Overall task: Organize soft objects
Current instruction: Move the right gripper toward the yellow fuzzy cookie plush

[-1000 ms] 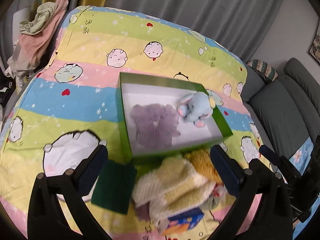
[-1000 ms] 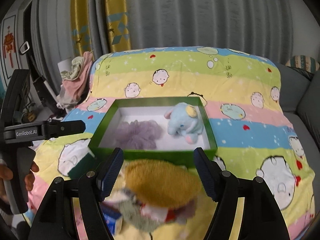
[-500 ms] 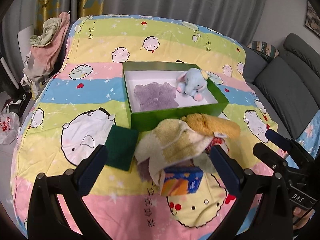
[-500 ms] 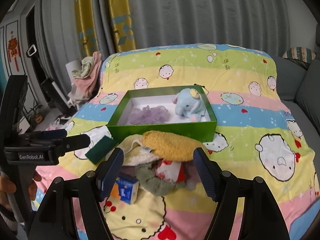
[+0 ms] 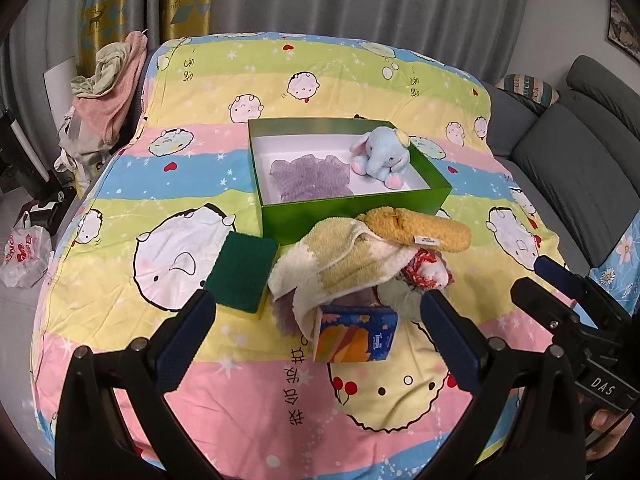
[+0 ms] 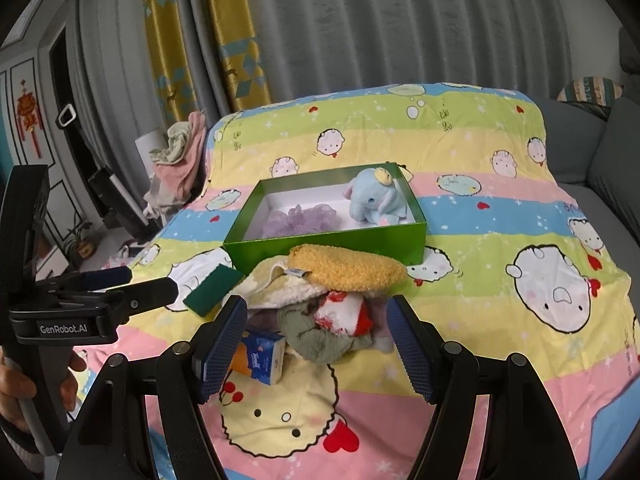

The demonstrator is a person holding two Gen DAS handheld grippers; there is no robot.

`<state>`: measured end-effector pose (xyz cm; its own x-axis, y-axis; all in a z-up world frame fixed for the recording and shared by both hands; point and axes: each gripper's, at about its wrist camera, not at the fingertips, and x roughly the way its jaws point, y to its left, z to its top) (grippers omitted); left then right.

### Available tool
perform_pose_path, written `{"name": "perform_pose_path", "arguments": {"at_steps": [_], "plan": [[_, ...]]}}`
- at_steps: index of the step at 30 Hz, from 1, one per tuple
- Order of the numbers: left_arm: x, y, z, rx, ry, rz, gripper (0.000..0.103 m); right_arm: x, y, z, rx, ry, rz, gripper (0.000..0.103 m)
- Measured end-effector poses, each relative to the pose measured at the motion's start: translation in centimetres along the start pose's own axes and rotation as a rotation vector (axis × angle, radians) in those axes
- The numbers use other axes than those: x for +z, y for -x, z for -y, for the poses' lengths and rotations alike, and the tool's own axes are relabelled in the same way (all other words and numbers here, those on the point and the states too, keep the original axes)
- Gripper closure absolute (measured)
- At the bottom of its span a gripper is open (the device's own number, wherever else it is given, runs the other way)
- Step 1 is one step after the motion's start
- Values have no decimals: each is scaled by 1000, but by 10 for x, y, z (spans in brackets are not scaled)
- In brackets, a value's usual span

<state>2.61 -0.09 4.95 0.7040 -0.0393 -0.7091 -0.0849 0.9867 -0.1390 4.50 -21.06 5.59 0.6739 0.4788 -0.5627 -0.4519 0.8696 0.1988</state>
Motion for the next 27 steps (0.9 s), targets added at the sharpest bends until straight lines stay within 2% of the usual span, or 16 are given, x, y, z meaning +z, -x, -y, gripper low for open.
{"name": "perform_pose_path", "arguments": {"at_steps": [6, 12, 20, 24, 27], "plan": [[-5, -4, 7, 11, -13, -11, 1, -5, 1, 12, 7, -34, 2, 30], [-9, -15, 9, -28, 7, -45, 1, -12, -2, 27, 11, -76, -3, 30], [-11, -34, 7, -105, 64, -102, 1, -17, -12, 48, 38, -141, -7, 30], [-8, -46, 6, -201, 115, -133, 1, -19, -21, 59, 61, -190, -5, 30], [-2, -54, 7, -230, 150, -146, 1, -17, -25, 66, 84, -223, 4, 30]]}}
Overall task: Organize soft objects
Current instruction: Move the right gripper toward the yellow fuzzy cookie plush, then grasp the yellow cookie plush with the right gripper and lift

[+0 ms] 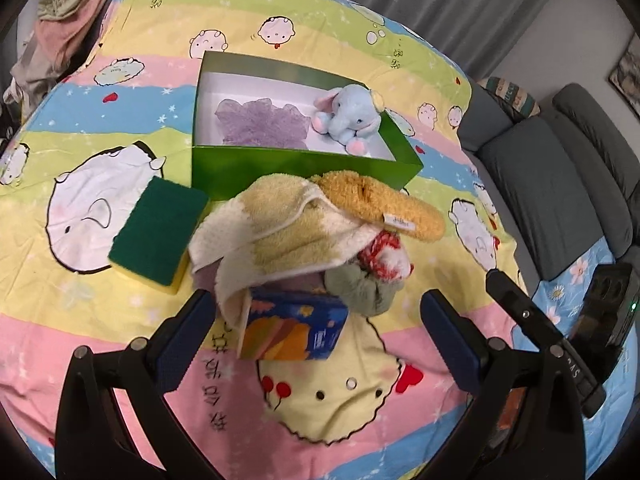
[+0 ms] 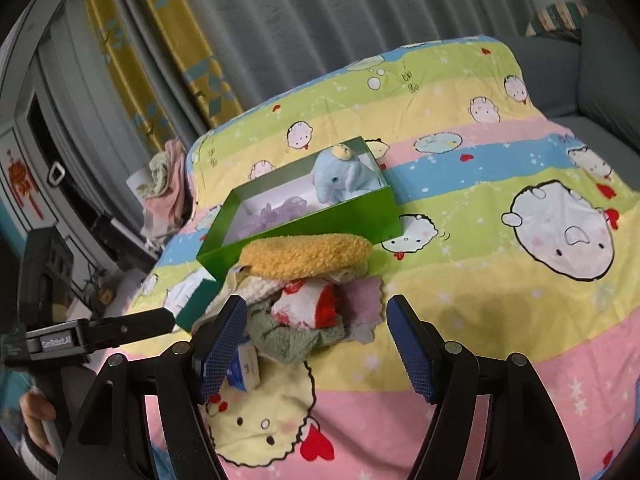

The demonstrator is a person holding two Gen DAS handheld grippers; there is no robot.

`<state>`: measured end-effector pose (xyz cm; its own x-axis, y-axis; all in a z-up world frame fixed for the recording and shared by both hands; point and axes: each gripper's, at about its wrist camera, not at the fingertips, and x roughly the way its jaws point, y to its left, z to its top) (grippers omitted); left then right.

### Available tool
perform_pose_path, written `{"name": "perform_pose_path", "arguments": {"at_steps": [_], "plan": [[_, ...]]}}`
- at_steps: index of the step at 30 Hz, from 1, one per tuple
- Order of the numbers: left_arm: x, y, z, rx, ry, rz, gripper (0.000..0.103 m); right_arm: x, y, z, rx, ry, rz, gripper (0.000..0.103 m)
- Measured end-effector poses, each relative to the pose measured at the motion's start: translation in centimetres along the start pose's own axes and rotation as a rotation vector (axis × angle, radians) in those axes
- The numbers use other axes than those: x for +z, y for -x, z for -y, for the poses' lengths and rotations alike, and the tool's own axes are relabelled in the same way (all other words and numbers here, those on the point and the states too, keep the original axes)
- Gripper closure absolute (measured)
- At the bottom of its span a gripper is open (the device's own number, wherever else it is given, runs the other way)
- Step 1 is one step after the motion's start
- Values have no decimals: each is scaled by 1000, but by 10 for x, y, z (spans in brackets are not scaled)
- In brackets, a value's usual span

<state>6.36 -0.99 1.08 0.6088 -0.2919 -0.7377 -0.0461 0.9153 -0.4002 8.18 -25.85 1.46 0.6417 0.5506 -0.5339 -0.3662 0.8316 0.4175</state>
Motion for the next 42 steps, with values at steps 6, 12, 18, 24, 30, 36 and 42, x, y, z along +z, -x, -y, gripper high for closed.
{"name": "perform_pose_path", "arguments": {"at_steps": [6, 12, 18, 24, 30, 36, 42], "plan": [[24, -13, 8, -58, 19, -14, 1, 10, -11, 7, 37, 3, 14, 30], [52, -35, 22, -139, 37, -78, 1, 9, -28, -2, -8, 110, -1, 30], [57, -52, 34, -241, 65, -161, 1, 9, -39, -11, -5, 251, -26, 30], [63, -63, 51, -290, 62, -198, 2, 14, -54, -8, 3, 296, -45, 30], [71, -76, 56, -298, 75, -210, 7, 18, -69, -9, 47, 348, -71, 30], [78, -86, 45, -305, 151, -230, 13, 24, -83, -15, 66, 433, -79, 30], [85, -88, 36, -303, 201, -231, 31, 32, -91, -12, 74, 434, -84, 53]]}}
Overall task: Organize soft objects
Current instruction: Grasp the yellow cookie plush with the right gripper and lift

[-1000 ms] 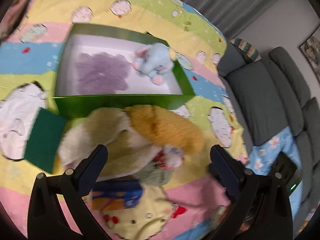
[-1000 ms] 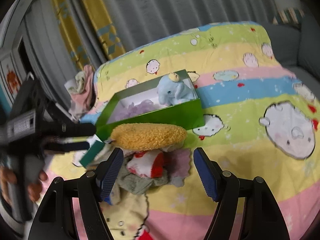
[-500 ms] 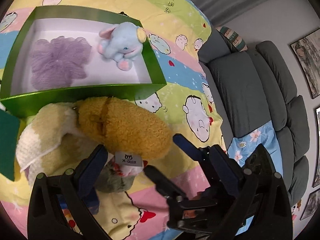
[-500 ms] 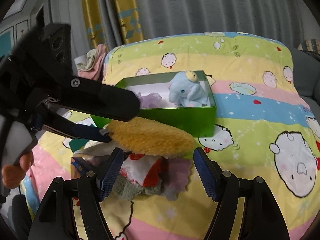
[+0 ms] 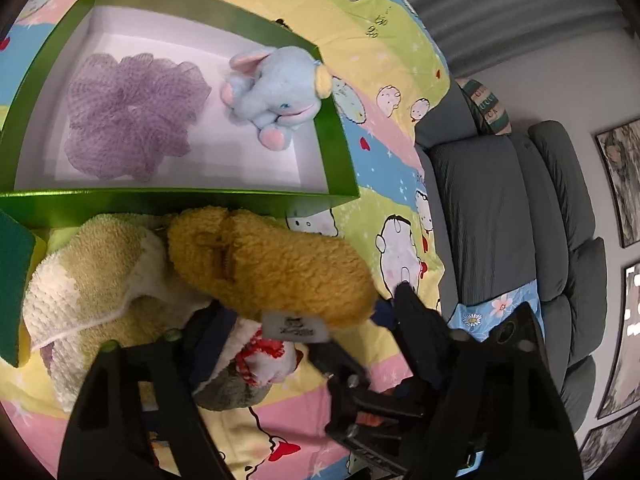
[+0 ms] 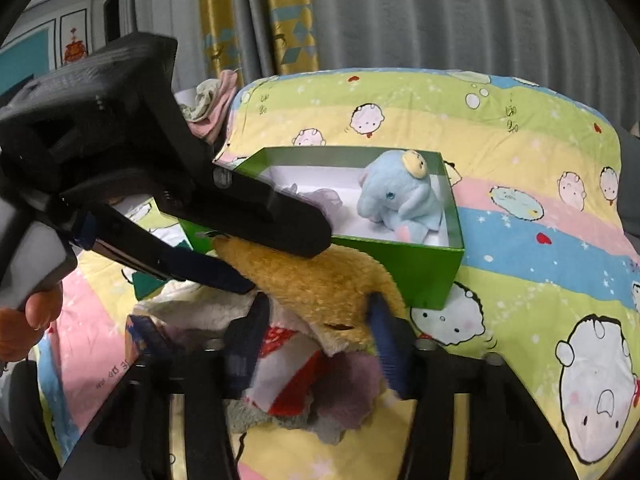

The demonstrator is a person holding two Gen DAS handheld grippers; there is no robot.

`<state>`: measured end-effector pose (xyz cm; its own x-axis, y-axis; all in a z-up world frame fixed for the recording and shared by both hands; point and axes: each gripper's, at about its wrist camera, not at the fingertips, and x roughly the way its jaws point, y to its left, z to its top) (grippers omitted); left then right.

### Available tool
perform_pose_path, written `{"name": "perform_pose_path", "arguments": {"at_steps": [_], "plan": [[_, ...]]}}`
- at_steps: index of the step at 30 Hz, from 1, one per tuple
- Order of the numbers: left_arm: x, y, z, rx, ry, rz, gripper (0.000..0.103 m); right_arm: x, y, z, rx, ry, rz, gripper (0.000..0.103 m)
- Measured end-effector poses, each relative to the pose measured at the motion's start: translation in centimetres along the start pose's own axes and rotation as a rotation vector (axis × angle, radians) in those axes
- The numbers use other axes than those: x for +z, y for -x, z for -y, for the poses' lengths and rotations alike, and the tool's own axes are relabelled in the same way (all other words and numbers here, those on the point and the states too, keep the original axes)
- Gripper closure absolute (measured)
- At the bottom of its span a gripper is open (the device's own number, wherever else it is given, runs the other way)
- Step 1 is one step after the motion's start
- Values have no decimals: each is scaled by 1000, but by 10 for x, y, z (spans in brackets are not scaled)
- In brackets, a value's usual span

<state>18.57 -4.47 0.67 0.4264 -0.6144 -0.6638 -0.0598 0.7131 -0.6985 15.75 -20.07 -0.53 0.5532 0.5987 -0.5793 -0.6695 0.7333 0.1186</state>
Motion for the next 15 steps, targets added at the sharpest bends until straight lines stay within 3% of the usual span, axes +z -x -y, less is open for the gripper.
{"name": "perform_pose_path", "arguments": {"at_steps": [4, 7, 12, 13, 14, 15], "plan": [[2, 1, -3, -8, 19, -5, 31, 3, 12, 2, -40, 16, 18, 50], [4, 5, -6, -12, 31, 3, 31, 5, 12, 6, -56, 13, 14, 35], [6, 7, -7, -8, 32, 13, 35, 10, 1, 4, -19, 49, -3, 35], [6, 7, -7, -6, 35, 15, 40, 10, -3, 4, -1, 46, -6, 36], [7, 6, -8, -2, 37, 16, 45, 10, -6, 4, 8, 42, -7, 45], [8, 5, -9, 0, 40, 16, 47, 10, -10, 3, 19, 41, -13, 62]]}}
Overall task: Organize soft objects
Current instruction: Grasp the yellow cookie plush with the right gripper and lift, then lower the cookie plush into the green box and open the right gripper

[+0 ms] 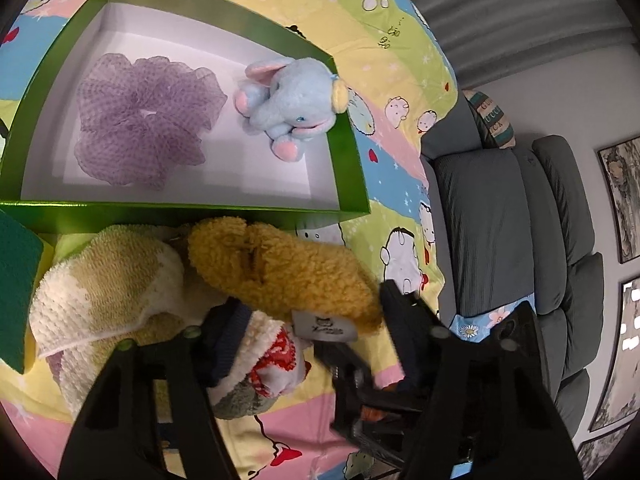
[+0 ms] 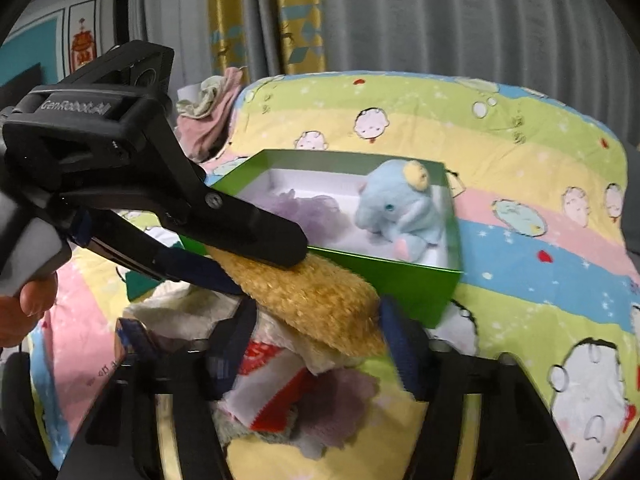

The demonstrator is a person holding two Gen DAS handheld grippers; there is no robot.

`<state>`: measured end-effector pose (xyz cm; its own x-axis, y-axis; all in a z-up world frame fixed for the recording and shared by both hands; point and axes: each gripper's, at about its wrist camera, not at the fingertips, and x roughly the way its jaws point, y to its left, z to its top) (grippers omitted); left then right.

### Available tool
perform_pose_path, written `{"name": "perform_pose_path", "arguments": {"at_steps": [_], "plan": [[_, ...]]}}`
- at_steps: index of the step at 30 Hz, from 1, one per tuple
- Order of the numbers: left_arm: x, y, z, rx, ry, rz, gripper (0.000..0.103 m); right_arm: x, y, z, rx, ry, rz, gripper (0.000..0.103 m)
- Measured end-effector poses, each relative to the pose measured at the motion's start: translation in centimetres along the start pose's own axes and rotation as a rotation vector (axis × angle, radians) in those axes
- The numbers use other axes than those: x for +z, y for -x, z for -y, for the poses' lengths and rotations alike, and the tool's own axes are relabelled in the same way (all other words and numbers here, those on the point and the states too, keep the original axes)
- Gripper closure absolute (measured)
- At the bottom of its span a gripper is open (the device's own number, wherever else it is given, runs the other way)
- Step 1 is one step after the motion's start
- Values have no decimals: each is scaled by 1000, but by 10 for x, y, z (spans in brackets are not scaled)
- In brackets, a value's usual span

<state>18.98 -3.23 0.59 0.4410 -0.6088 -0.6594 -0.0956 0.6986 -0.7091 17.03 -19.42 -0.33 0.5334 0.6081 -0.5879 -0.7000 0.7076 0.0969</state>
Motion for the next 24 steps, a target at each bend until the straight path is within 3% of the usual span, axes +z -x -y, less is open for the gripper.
{"name": "perform_pose_path", "arguments": {"at_steps": [3, 7, 15, 20, 24], "plan": [[2, -3, -4, -2, 14, -2, 58, -3, -5, -3, 9, -5, -10, 79], [-1, -1, -2, -20, -2, 1, 72, -7, 2, -13, -7, 15, -2, 82], [-15, 38, 40, -45, -160, 64, 73, 7, 45, -33, -36, 51, 96, 84], [-13, 71, 67, -55, -262, 136, 73, 37, 69, -45, -75, 96, 170, 84], [0, 88, 77, -17, -310, 186, 73, 59, 66, -54, -100, 140, 191, 84]]}}
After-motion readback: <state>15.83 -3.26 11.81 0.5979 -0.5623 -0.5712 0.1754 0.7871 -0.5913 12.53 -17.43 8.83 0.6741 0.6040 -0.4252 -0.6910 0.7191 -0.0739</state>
